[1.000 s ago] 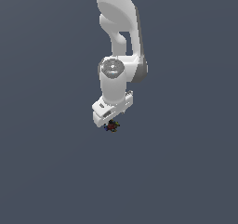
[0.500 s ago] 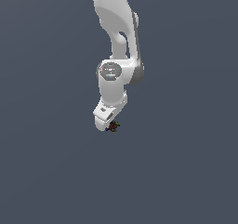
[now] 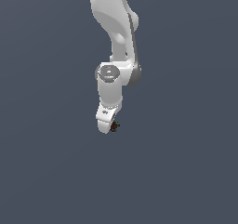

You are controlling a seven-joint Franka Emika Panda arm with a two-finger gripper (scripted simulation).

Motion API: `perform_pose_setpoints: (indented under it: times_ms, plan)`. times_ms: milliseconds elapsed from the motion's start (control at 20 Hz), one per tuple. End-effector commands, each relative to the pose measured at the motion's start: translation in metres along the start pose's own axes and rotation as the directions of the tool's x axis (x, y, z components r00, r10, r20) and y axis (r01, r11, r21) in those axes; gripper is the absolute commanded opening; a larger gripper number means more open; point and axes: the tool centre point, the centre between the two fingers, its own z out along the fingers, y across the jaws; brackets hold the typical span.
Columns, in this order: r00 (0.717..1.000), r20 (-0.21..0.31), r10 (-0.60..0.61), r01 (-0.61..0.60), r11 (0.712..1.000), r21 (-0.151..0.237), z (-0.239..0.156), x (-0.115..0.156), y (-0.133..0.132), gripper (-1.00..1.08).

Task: Pick up the object and move it to a goal position.

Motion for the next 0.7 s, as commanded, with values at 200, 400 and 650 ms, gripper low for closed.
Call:
perform_pose_setpoints:
  times_ms: [200, 400, 650]
  plan:
    - [0.995, -0.004, -0.099, 0.099, 0.995, -0.005, 0.0043, -0.0017, -0.0001, 1.0]
    - [0.992, -0.005, -0.127, 0.127, 0.992, -0.007, 0.0056, -0.0023, -0.0001, 1.0]
    - [0.992, -0.005, -0.129, 0.129, 0.992, -0.007, 0.0061, -0.0024, -0.0001, 1.0]
